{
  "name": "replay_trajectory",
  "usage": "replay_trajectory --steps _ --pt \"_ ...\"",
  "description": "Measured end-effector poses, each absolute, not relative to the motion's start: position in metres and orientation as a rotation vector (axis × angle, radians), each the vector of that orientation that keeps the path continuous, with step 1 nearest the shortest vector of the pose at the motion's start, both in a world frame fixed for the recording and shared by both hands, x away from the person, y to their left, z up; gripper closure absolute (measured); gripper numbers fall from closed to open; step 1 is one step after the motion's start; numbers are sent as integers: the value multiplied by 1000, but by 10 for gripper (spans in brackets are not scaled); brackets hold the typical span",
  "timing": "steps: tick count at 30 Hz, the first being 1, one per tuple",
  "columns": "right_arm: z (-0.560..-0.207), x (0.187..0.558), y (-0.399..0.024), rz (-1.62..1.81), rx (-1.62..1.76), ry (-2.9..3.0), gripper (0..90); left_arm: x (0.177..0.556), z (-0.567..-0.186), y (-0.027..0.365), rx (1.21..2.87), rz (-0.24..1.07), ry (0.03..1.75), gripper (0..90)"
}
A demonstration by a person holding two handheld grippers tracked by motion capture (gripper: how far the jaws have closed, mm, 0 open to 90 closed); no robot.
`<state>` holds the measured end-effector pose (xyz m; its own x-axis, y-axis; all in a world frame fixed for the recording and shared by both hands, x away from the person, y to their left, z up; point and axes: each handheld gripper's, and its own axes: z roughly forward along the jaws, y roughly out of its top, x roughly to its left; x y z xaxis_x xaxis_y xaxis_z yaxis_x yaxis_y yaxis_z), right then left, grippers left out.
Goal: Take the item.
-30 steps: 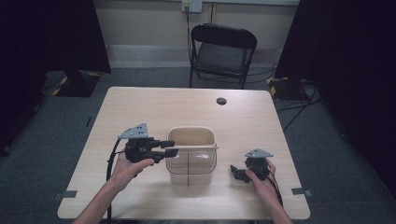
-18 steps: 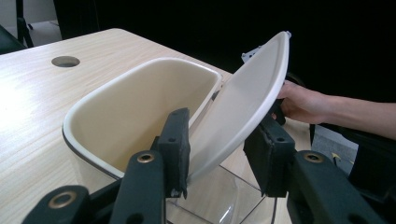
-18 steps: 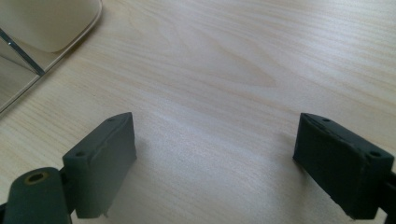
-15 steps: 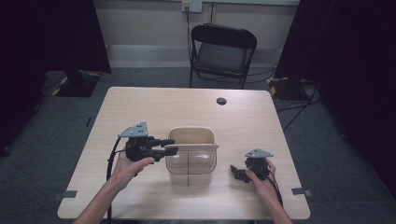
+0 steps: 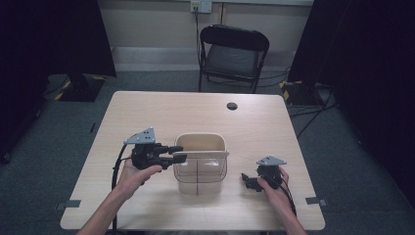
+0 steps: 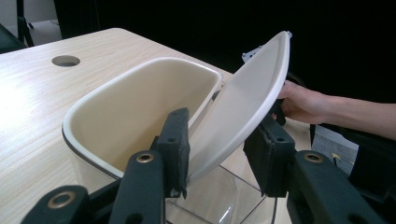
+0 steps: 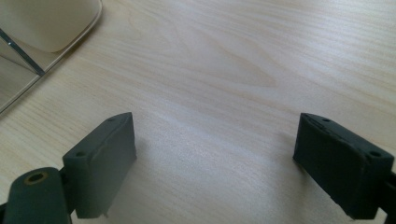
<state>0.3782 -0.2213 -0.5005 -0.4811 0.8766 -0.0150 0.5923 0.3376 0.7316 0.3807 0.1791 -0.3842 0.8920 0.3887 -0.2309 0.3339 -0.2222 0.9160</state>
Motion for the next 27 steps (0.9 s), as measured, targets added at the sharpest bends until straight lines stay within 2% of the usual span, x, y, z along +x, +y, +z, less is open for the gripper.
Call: replay_trajectory --steps 27 --pt "-500 378 -221 945 1293 2199 121 382 -384 179 1828 54 542 606"
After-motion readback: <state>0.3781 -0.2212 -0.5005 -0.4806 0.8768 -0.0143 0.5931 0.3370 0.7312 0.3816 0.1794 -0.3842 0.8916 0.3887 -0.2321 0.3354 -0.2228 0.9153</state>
